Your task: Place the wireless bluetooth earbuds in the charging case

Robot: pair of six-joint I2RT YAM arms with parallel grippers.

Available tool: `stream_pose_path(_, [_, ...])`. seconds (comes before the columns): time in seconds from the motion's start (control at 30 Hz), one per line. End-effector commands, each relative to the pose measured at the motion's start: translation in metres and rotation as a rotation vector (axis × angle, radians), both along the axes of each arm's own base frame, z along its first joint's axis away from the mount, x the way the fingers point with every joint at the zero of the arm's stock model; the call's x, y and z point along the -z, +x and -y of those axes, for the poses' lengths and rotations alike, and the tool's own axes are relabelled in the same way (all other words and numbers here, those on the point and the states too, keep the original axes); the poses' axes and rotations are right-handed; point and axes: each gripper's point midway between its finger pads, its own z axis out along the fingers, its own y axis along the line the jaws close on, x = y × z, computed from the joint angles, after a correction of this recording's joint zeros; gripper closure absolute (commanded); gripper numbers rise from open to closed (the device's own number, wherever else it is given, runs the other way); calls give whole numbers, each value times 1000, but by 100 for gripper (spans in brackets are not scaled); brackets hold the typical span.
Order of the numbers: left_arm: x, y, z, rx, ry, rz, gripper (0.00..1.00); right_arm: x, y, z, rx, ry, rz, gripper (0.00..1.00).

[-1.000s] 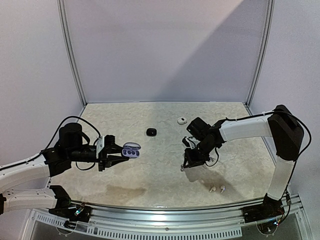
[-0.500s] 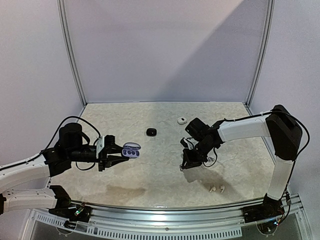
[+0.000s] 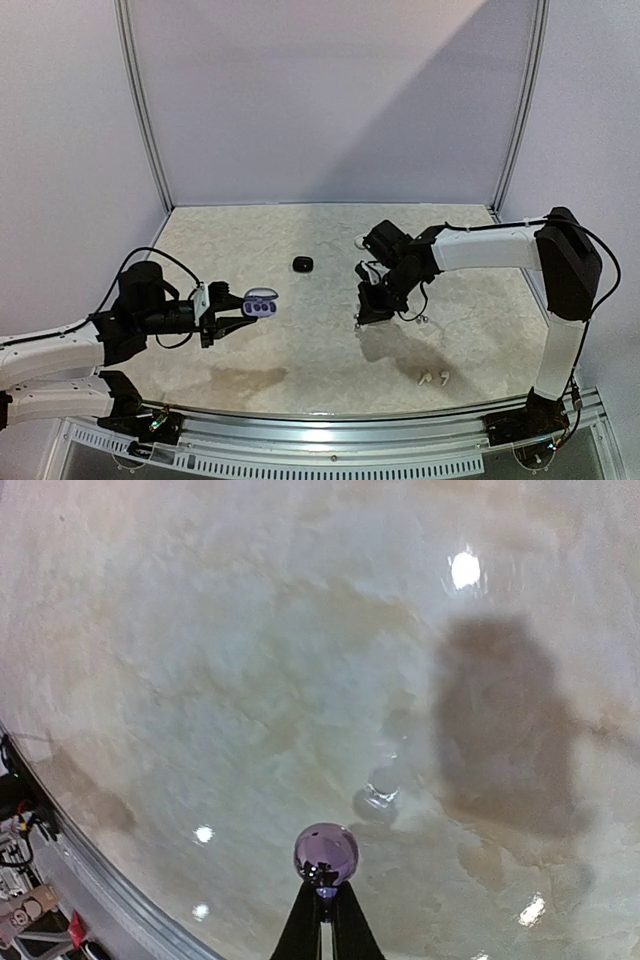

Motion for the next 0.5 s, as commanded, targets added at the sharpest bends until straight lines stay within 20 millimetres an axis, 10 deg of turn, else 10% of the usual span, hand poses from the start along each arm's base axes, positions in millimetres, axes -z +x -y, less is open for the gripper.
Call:
stream_pose_path(0.0, [-6, 26, -11, -162, -55, 173, 100, -33, 14, -3, 85, -29, 4, 100])
stream_pose_path(0.47, [-40, 68, -11, -422, -203, 287, 100, -185, 21, -75, 431, 384, -51, 100])
